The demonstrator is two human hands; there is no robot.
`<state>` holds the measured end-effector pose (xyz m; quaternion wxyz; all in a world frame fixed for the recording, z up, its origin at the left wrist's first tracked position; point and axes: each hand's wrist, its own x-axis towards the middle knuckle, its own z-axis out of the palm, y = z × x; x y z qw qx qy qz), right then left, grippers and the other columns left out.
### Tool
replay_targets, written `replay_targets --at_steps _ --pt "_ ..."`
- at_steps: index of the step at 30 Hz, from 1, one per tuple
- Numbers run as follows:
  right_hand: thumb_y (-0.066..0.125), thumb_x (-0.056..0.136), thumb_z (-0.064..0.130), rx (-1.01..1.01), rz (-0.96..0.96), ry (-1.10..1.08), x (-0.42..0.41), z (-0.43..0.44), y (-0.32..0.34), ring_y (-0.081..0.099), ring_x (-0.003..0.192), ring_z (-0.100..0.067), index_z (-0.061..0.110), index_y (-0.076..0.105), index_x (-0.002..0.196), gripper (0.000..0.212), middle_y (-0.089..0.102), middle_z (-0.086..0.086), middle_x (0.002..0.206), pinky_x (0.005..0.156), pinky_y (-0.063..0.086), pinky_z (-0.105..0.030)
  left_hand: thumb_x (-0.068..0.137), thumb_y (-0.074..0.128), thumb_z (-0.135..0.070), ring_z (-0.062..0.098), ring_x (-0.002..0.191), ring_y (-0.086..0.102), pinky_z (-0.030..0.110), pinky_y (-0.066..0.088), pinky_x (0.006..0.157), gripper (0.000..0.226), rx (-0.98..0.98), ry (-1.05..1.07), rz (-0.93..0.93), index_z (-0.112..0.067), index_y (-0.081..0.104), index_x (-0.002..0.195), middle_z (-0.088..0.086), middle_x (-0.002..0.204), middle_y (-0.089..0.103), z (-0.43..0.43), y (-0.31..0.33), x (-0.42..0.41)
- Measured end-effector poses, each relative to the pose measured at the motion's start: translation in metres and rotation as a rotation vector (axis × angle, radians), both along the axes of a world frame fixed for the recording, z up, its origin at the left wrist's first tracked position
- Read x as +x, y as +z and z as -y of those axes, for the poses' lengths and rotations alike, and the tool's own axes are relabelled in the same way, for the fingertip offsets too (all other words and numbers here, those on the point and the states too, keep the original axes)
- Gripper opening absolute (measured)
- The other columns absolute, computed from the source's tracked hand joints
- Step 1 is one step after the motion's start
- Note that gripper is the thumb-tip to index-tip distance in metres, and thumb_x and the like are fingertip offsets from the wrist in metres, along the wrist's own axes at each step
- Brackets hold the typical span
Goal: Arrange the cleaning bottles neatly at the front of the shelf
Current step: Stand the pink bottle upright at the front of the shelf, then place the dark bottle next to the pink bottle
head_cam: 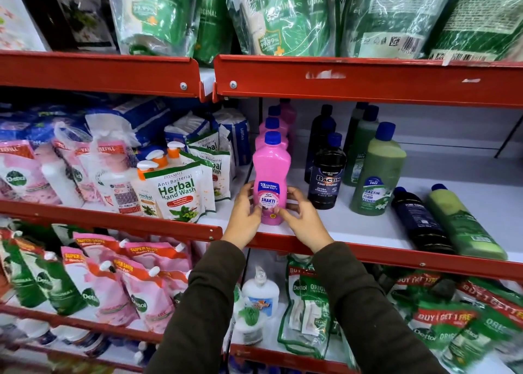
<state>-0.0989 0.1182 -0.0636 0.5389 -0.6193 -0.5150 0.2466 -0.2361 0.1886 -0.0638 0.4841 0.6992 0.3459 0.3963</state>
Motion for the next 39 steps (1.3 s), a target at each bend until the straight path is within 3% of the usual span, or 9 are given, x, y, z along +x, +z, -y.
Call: replay_targets --at_steps 3,7,12,16,19,26,31,37,39 --pt "0.066 0.091 0.005 -0.009 0.021 -0.021 0.001 -0.003 -0.002 0.059 0.114 -0.013 0.010 0.047 0.142 0.054 0.056 -0.015 0.137 0.086 0.051 -0.004 0.093 0.051 0.007 0.018 0.124 0.052 0.017 0.048 0.098 0.055 0.037 0.041 -0.016 -0.007 0.034 0.143 0.016 0.141 0.049 0.004 0.003 0.002" --pt "0.069 0.089 0.007 0.028 -0.035 -0.050 -0.006 0.005 0.002 0.059 0.120 -0.017 0.015 0.043 0.146 0.063 0.057 -0.010 0.137 0.103 0.053 -0.028 0.091 0.054 0.004 0.022 0.134 0.048 0.038 0.044 0.112 0.064 0.074 0.099 0.012 -0.018 0.031 0.146 0.013 0.146 0.041 0.008 0.002 0.001" --pt "0.064 0.091 0.003 0.234 -0.167 -0.273 0.008 0.045 0.006 0.057 0.119 -0.012 0.019 0.053 0.135 0.048 0.057 0.000 0.134 0.086 0.049 -0.004 0.087 0.059 -0.001 0.022 0.133 0.045 -0.003 0.031 0.098 0.057 0.295 0.369 0.131 -0.019 0.041 0.139 0.010 0.141 0.040 0.041 -0.002 0.012" --pt "0.064 0.091 0.009 0.309 -0.007 -0.485 0.059 0.090 0.006 0.062 0.115 -0.018 0.024 0.060 0.125 0.038 0.062 -0.005 0.128 0.100 0.052 -0.030 0.085 0.062 -0.010 0.012 0.120 0.040 0.019 0.027 0.102 0.049 0.455 0.454 0.070 -0.020 0.051 0.131 0.007 0.132 0.046 0.079 0.004 0.051" --pt "0.062 0.090 0.010 0.264 0.050 -0.663 0.109 0.125 0.013 0.064 0.108 -0.024 0.026 0.063 0.123 0.036 0.062 -0.009 0.122 0.100 0.052 -0.042 0.088 0.062 -0.016 0.016 0.117 0.046 0.027 0.033 0.101 0.043 0.537 0.273 0.044 -0.023 0.053 0.129 0.002 0.126 0.051 0.111 0.012 0.096" --pt "0.053 0.091 0.003 -0.305 0.299 -0.699 0.182 0.164 0.023 0.063 0.108 -0.047 -0.005 0.065 0.114 0.027 0.068 -0.033 0.115 0.089 0.049 -0.045 0.091 0.056 -0.045 0.037 0.108 0.064 0.047 0.054 0.092 0.049 0.076 -0.155 -0.311 -0.007 0.061 0.121 0.019 0.117 0.069 0.134 0.003 0.218" --pt "0.054 0.092 0.003 -0.357 0.316 -0.649 0.195 0.166 0.026 0.064 0.111 -0.042 -0.002 0.067 0.118 0.029 0.069 -0.028 0.117 0.087 0.049 -0.039 0.086 0.061 -0.052 0.034 0.112 0.063 0.035 0.050 0.092 0.055 -0.134 -0.156 -0.473 -0.009 0.062 0.119 0.016 0.124 0.067 0.138 0.001 0.271" --pt "0.062 0.091 0.014 -0.266 0.199 -0.557 0.218 0.175 0.019 0.066 0.106 -0.032 0.003 0.068 0.119 0.030 0.072 -0.019 0.115 0.083 0.044 -0.028 0.077 0.079 -0.035 0.020 0.113 0.062 0.031 0.048 0.100 0.059 -0.290 -0.155 -0.126 -0.008 0.060 0.125 0.005 0.125 0.066 0.143 -0.002 0.272" --pt "0.067 0.090 0.020 -0.206 0.062 -0.487 0.225 0.181 0.021 0.067 0.106 -0.027 0.008 0.067 0.119 0.032 0.074 -0.012 0.114 0.092 0.051 -0.036 0.081 0.078 -0.021 0.017 0.119 0.057 0.030 0.044 0.106 0.056 -0.236 -0.185 -0.002 -0.006 0.056 0.131 0.006 0.130 0.062 0.149 0.004 0.265"
